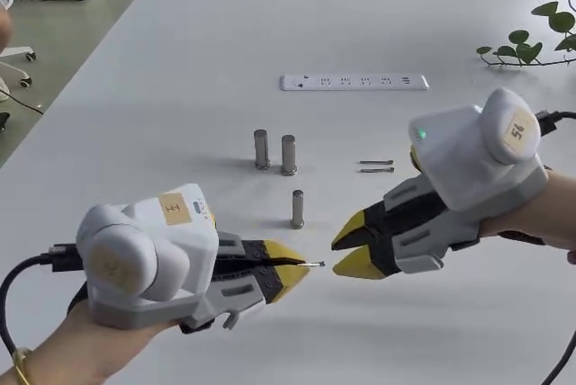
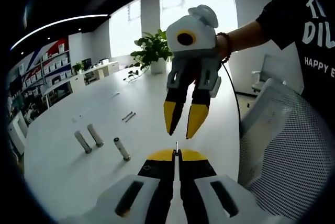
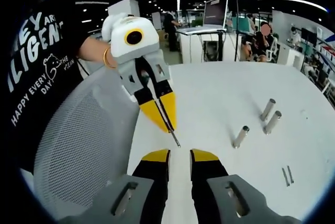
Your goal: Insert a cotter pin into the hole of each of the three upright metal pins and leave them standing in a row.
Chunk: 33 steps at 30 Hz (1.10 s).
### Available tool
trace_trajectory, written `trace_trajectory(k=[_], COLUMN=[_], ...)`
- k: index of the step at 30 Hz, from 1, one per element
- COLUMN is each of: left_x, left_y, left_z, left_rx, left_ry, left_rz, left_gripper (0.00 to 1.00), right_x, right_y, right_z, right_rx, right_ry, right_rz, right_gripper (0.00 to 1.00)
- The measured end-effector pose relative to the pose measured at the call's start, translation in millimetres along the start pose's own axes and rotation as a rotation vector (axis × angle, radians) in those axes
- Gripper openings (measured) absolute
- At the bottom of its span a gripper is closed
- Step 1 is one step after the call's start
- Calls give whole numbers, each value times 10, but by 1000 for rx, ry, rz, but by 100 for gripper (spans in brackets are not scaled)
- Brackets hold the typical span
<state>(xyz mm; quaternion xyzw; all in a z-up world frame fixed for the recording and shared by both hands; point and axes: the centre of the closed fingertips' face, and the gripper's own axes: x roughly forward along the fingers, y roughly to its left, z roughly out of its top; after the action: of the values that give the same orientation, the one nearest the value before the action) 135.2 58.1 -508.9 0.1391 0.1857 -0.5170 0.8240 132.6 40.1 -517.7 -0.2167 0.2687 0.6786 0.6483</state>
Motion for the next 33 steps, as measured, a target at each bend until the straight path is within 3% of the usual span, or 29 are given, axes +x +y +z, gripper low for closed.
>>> trace_trajectory(k=[5,13,25,33], left_x=[2,18,4,2], left_y=[-111,-226,-296,-298], left_z=[82,99,147,143], left_rx=[14,32,42,39], left_ry=[-26,-32,-51,-49], left_rz=[-48,-105,-133,-137], left_gripper=[0,0,0,0], right_x=[-11,-38,2,5], right_y=[99,197,273,290], right_z=[-26,-14,5,16], right_rx=[1,-28,-55,-106], right_ry=[-11,-33,-36,-12], right_rz=[38,88,141,141], right_gripper=[9,6,1,0])
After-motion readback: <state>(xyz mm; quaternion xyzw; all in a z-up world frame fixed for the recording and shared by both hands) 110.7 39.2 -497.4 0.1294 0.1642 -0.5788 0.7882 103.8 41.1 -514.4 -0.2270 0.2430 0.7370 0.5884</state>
